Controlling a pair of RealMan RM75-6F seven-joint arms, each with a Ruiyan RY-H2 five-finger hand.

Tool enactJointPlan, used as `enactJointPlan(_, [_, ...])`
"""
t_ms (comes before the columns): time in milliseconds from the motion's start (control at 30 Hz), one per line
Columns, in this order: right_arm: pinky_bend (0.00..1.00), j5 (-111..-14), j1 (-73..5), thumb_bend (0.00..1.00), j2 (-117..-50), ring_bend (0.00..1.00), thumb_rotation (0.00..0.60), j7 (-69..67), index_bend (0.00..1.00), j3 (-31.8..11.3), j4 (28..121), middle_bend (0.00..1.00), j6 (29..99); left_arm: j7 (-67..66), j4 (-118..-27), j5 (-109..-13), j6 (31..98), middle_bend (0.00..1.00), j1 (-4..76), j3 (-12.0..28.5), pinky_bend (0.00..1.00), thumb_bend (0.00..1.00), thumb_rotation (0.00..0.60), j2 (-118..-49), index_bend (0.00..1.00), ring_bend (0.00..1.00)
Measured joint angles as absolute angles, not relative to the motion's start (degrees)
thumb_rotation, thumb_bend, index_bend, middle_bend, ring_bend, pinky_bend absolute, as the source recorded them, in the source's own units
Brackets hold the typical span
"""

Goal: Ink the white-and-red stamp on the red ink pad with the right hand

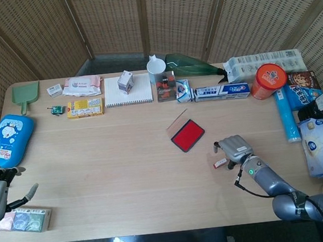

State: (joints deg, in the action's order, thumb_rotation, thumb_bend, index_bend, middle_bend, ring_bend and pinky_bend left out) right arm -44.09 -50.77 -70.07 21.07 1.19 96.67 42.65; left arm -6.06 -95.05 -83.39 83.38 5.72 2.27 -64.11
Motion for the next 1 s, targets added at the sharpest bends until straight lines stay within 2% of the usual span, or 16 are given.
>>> enactJointPlan(267, [1.00, -46.81, -48.98, 0.26, -65.34, 1.00, 0.600, 15.21, 0.34, -1.57, 100.97, 1.00, 43.60, -5.37, -94.82, -83.03, 83.96, 0.38, 5.03, 2.13, 0.16, 0.21, 0.128, -64.17, 0.28, 0.27])
enactJointPlan(500, [1.00, -50.87, -45.43, 0.28, -63.18, 1.00, 0.600, 6.08, 0.42, -5.39, 102.35, 1.00, 46.56, -3.35, -94.39, -82.23, 84.82, 0.38, 3.79, 1.99, 0.16, 0.21, 0.131, -63.82, 0.28, 0.27])
enactJointPlan(733, [1.00, -57.20, -38.86, 0.28, -62.88, 1.00, 0.600, -0.84, 0.59, -7.64, 101.79, 0.95, 56.38, -1.34, -93.97, -81.35, 85.95, 0.38, 2.12, 1.64, 0.16, 0.22, 0.129, -63.79, 0.28, 0.27])
enactJointPlan(1000, [1.00, -63.85, -30.10, 0.28, -64.42, 0.97, 0.600, -1.75, 0.63, -6.41, 100.36, 0.90, 69.77, 0.88, -92.91, -81.73, 87.41, 0.38, 0.24, 0.69, 0.16, 0.22, 0.128, -65.67, 0.28, 0.27])
